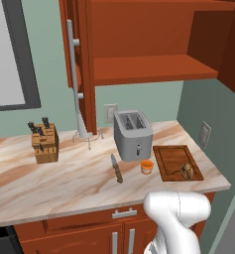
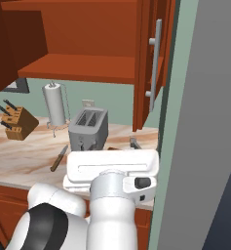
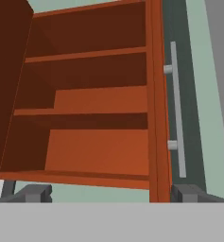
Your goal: Pick the bread, place it on the cutting board, pick the jam, place it on the counter, and close the cabinet.
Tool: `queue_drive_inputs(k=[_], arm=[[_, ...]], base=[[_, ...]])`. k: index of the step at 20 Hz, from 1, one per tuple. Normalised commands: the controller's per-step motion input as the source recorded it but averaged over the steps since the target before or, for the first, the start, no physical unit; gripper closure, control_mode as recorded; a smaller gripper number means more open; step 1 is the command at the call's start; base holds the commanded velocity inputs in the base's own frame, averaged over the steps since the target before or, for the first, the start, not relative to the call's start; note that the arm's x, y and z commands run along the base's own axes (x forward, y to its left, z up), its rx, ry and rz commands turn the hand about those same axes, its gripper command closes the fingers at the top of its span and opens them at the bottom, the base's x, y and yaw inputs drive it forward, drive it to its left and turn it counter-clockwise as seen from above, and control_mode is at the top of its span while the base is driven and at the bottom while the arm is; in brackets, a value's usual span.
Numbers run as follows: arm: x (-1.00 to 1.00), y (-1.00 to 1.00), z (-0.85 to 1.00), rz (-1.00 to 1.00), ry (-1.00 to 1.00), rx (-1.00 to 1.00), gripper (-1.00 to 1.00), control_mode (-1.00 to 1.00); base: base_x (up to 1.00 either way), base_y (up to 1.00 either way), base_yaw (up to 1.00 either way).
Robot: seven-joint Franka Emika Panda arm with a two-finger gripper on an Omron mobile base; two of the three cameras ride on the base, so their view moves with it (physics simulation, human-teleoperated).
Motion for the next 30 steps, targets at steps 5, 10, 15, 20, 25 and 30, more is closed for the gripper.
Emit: queue_drive_inputs(k=[5, 10, 15, 20, 25, 30], arm=[[-0.02, -0.01, 0.18, 0.00, -0.02, 0.00, -1.00, -1.00], [0.00, -0.05, 0.06, 0.00, 0.00, 0.00, -1.00, -1.00], [0.04, -0.08, 0.01, 0.00, 0.00, 0.00, -1.00, -1.00], [0.08, -0.07, 0.00, 0.00, 0.00, 0.00, -1.00, -1.00], [0.11, -0.06, 0.03, 0.00, 0.00, 0.00, -1.00, -1.00], [0.12, -0.05, 0.06, 0.00, 0.00, 0.00, -1.00, -1.00]], base=[[0.00, 0.00, 0.00], [0.00, 0.00, 0.00], [0.00, 0.00, 0.00], [0.00, 0.00, 0.00], [0.00, 0.00, 0.00], [0.00, 0.00, 0.00]])
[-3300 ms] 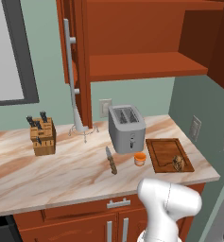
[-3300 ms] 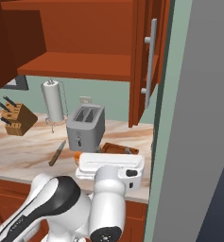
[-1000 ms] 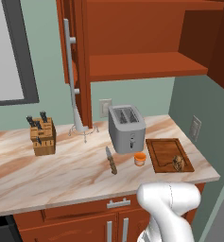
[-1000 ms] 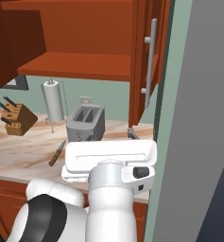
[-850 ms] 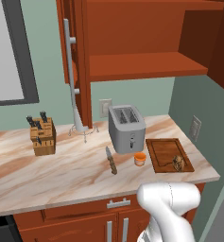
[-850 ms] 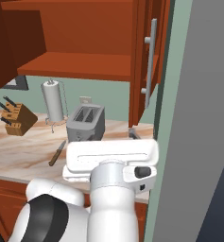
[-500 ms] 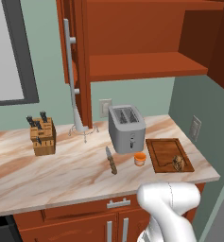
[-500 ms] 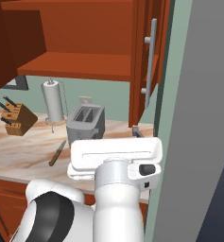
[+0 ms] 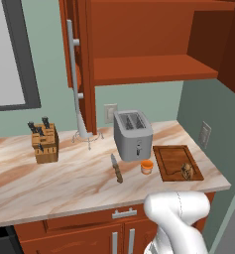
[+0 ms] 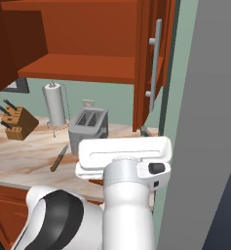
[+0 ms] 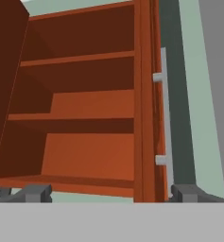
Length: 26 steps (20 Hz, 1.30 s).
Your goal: Pick the bread, place it on the cutting board, pick the jam, place it on the counter, and close the cabinet.
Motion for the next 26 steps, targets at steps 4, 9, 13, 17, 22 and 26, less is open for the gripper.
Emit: queue_drive_inputs(k=[4, 9, 13, 17, 22, 26], arm=[[0.14, -0.07, 0.08, 0.00, 0.00, 0.00, -1.00, -1.00], [0.16, -0.06, 0.08, 0.00, 0.00, 0.00, -1.00, -1.00], [0.14, -0.10, 0.06, 0.00, 0.00, 0.00, -1.00, -1.00], [0.14, -0.12, 0.04, 0.00, 0.00, 0.00, -1.00, -1.00], [0.16, -0.07, 0.02, 0.00, 0.00, 0.00, -1.00, -1.00], [0.17, -0.08, 0.02, -0.01, 0.00, 0.00, -1.00, -1.00]], base=[[0.00, 0.00, 0.00], [0.00, 0.00, 0.00], [0.00, 0.00, 0.00], [0.00, 0.00, 0.00], [0.00, 0.00, 0.00], [0.00, 0.00, 0.00]])
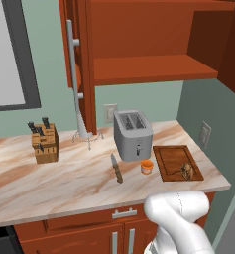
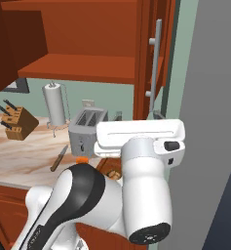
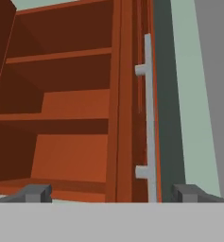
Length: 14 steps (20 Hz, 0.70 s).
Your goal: Pick the bread, place it on the cutting board, pick the jam, place it on the counter, and close the cabinet.
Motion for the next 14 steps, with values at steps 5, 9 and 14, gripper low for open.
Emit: queue_drive_inputs(k=[5, 9, 14], arm=[[0.17, -0.09, 0.01, -0.01, 0.00, 0.00, -1.00, -1.00], [0.18, -0.03, 0.00, -0.01, 0.00, 0.00, -1.00, -1.00], [0.19, -0.10, 0.00, -0.01, 0.00, 0.00, -1.00, -1.00]], base=[[0.00, 0.00, 0.00], [0.00, 0.00, 0.00], [0.00, 0.00, 0.00]])
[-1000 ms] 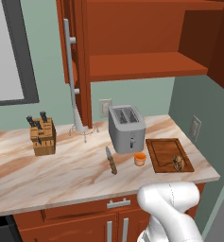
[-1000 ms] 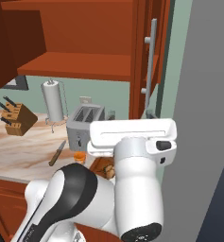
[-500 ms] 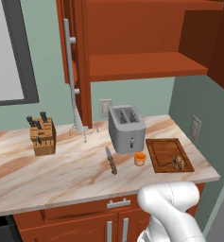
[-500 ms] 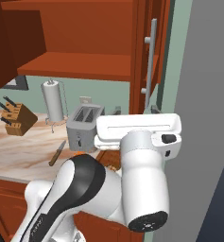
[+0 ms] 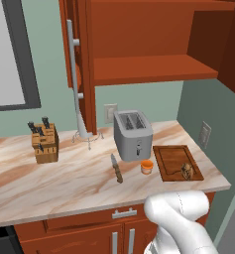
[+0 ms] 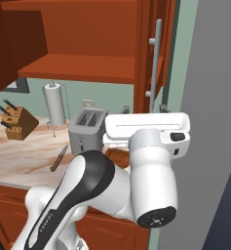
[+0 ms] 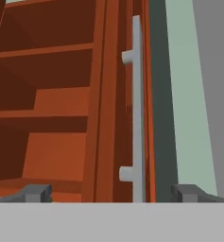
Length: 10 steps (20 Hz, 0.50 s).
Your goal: Pick the bread, place it on the cutting board, pick the jam, place it on the counter, and close the cabinet.
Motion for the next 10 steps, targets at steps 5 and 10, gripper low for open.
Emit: queue_drive_inputs(k=[5, 10], arm=[[0.15, -0.11, 0.00, 0.00, 0.00, 0.00, -1.00, -1.00], [0.12, -0.04, 0.00, 0.00, 0.00, 0.00, -1.00, -1.00]], base=[[0.00, 0.00, 0.00], [0.00, 0.00, 0.00]])
